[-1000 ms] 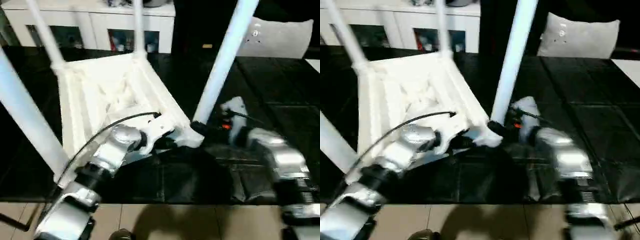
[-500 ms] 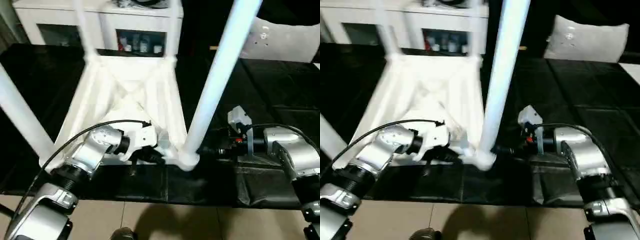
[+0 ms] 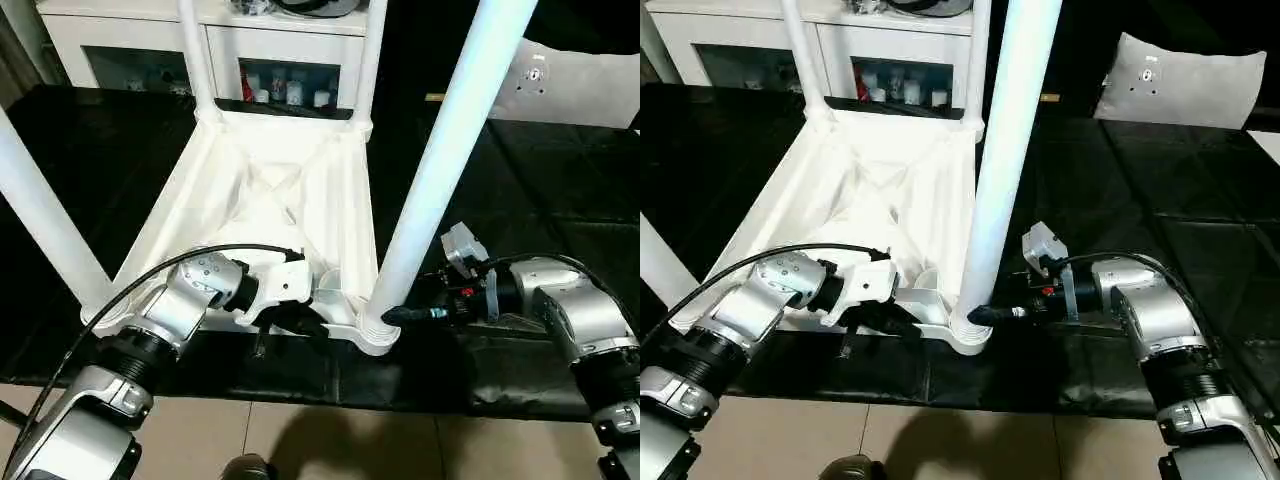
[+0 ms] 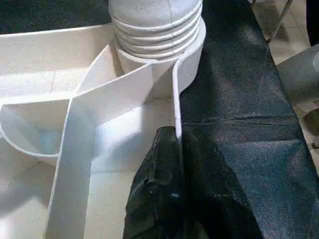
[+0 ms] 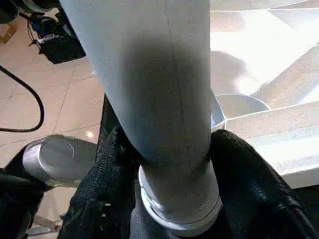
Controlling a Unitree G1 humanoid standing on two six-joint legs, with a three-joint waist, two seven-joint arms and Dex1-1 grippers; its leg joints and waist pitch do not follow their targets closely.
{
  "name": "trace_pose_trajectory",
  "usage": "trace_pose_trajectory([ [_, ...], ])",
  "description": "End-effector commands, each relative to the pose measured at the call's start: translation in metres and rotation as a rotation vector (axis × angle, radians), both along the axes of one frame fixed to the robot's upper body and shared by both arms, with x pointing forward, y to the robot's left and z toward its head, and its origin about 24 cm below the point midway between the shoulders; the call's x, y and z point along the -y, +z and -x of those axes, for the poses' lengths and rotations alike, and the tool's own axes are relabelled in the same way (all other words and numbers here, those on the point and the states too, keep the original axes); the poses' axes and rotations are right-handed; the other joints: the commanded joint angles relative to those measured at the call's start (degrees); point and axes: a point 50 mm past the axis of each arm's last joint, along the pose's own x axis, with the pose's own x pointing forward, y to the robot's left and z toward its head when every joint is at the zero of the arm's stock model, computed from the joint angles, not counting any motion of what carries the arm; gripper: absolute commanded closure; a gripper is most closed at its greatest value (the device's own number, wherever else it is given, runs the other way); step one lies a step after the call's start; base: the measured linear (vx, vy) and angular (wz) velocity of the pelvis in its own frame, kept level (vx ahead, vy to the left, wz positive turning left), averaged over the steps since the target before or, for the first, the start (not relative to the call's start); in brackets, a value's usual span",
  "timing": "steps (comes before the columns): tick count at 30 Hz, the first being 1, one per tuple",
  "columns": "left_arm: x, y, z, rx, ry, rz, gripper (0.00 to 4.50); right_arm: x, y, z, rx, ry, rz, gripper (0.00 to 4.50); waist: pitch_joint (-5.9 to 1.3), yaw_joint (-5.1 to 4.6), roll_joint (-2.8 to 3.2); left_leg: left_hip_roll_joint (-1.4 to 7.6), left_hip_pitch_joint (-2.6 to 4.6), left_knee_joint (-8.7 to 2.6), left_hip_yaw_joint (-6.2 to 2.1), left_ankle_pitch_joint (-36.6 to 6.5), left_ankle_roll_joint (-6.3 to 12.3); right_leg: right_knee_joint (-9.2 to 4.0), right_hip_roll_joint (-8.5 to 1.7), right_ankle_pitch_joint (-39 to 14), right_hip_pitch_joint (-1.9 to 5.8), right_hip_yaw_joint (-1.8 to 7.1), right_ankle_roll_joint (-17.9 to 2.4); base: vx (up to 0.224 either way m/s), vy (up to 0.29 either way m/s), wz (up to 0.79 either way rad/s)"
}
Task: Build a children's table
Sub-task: Rotate leg to tighten
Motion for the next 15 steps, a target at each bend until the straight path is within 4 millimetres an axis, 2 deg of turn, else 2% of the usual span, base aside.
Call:
trace_pose_trajectory([
  [1, 0.010, -0.002, 0.006, -0.032, -0.084, -0.020, 4.50, -0.003, -0.001, 0.003, -0.027, 0.009, -0.042, 2.53, -4.05, -0.06, -0.02, 3.54, 1.81, -3.62, -0.74, -9.41, 2.94, -3.54, -4.40, -0.21, 1.92, 1.81, -16.01, 0.000, 0.000, 0.00],
  [4, 0.011, -0.003, 0.004, -0.057, -0.014, -0.004, 4.50, -0.007, -0.001, 0.003, -0.049, -0.033, -0.077, 2.57, -4.02, -0.09, -0.07, 3.53, 1.76, -3.68, -0.75, -9.40, 2.90, -3.53, -4.45, -0.56, 1.96, 1.73, -16.20, 0.000, 0.000, 0.00],
  [5, 0.015, -0.002, 0.001, -0.063, 0.059, 0.024, 4.50, -0.012, -0.001, 0.002, -0.047, -0.096, -0.088, 2.57, -3.79, -0.17, -0.38, 3.59, 1.81, -3.82, -0.66, -9.62, 2.77, -3.58, -4.42, -1.54, 1.84, 1.80, -16.05, 0.000, 0.000, 0.00],
  [7, 0.019, -0.001, -0.002, -0.078, 0.130, 0.045, 4.50, -0.017, -0.002, -0.004, -0.050, -0.195, -0.078, 2.57, -3.62, -0.37, -0.34, 3.47, 1.83, -4.05, -0.80, -11.36, 1.89, -4.04, -4.61, -6.01, 1.75, 1.80, -15.35, 0.000, 0.000, 0.00],
  [9, 0.030, 0.002, -0.006, -0.082, 0.213, 0.080, 4.50, -0.026, -0.004, -0.015, -0.050, -0.343, -0.067, 2.57, -3.31, -0.91, -0.35, 3.35, 1.83, -4.45, -0.99, -13.99, 0.25, -4.54, -4.76, -11.73, 1.59, 1.93, -14.14, 0.000, 0.000, 0.00],
  [10, 0.035, 0.003, -0.007, -0.081, 0.247, 0.094, 4.50, -0.030, -0.006, -0.020, -0.049, -0.411, -0.057, 2.57, -3.17, -1.45, -0.43, 3.17, 1.41, -4.79, -1.35, -15.22, -0.97, -4.81, -4.97, -15.87, 1.99, 1.76, -12.70, 0.000, 0.000, 0.00],
  [11, 0.039, 0.004, -0.009, -0.078, 0.275, 0.103, 4.50, -0.033, -0.007, -0.023, -0.053, -0.457, -0.049, 2.57, -3.18, -2.08, -0.51, 3.11, 1.34, -5.03, -1.57, -16.05, -2.01, -5.06, -5.00, -18.76, 2.02, 1.57, -11.12, 0.000, 0.000, 0.00],
  [12, 0.045, 0.005, -0.011, -0.073, 0.316, 0.113, 4.50, -0.036, -0.008, -0.027, -0.060, -0.522, -0.036, 2.57, -3.20, -2.76, -0.30, 3.11, 1.35, -5.10, -1.62, -16.71, -2.70, -5.15, -4.93, -19.05, 1.87, 1.63, -10.57, 0.000, 0.000, 0.00],
  [13, 0.051, 0.005, -0.013, -0.071, 0.363, 0.122, 4.50, -0.039, -0.011, -0.032, -0.074, -0.612, -0.014, 2.57, -3.22, -3.01, -0.21, 3.09, 1.40, -5.09, -1.69, -16.79, -2.97, -5.19, -4.92, -18.81, 1.81, 1.63, -10.52, 0.000, 0.000, 0.00],
  [14, 0.056, 0.005, -0.015, -0.070, 0.393, 0.126, 4.50, -0.040, -0.013, -0.035, -0.084, -0.674, 0.002, 2.57, -3.25, -3.78, -0.40, 2.95, 1.27, -5.09, -1.72, -16.92, -3.24, -5.16, -4.80, -18.29, 1.81, 1.61, -10.54, 0.000, 0.000, 0.00],
  [15, 0.057, 0.005, -0.015, -0.070, 0.403, 0.127, 4.50, -0.041, -0.013, -0.036, -0.088, -0.696, 0.007, 2.57, -3.33, -3.99, -0.45, 2.84, 1.21, -5.02, -1.77, -16.50, -3.20, -5.14, -4.79, -18.25, 1.93, 1.58, -10.37, 0.000, 0.000, 0.00],
])
